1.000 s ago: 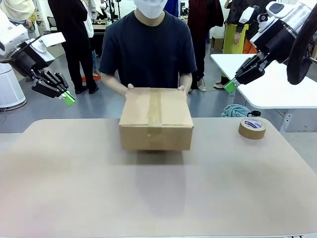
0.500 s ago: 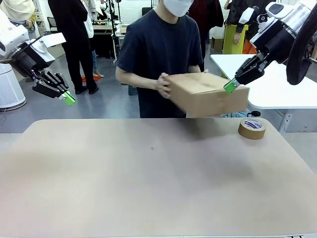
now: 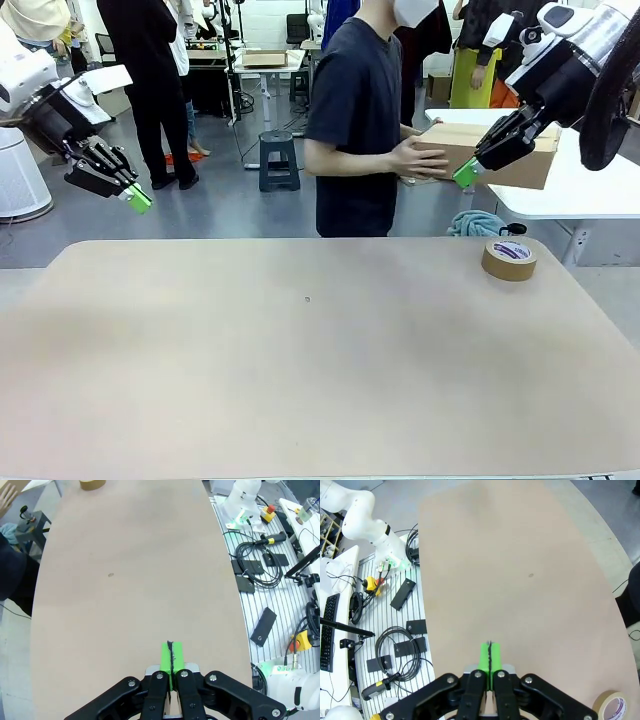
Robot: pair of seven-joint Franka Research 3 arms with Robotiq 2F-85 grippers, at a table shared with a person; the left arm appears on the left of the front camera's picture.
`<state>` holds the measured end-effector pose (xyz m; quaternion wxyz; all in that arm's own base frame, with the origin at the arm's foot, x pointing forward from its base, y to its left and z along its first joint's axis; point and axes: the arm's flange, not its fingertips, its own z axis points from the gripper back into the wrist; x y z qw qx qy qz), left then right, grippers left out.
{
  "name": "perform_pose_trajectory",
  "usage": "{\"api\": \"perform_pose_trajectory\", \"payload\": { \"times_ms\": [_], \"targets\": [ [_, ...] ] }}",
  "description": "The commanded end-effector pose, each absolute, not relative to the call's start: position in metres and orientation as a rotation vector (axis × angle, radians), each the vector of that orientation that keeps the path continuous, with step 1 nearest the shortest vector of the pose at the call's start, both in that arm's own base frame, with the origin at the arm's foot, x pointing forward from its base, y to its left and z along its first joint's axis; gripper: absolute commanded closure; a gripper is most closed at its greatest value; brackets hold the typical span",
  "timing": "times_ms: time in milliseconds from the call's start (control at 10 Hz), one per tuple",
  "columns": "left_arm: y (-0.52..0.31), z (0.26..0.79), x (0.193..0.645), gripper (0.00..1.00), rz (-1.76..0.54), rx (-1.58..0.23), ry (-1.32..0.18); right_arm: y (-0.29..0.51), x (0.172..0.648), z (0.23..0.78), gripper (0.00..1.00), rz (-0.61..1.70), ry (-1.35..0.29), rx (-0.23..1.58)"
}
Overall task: Wrap the clocks to prevent damage.
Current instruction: After the human seals the box with tape, release both hands from the side flaps of the Package Box.
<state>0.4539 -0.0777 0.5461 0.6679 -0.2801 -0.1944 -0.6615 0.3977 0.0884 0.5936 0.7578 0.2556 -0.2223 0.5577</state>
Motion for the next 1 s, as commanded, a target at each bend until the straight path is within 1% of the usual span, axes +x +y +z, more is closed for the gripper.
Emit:
{"api": "perform_pose_trajectory", "payload": {
  "times_ms": [0,900],
  "targets": [
    [-0.0772,0.5469,0.4538,1.00,-1.500,-0.637,-0.450,0.0896,0.4009,0.5935,0.99,1.214,-0.486,0.549],
    [-0.0772,0.5469,0.4538,1.00,-1.500,-0.637,-0.450,0.0896,0.4009,0.5935,0.99,1.214,-0.486,0.549]
  ]
}}
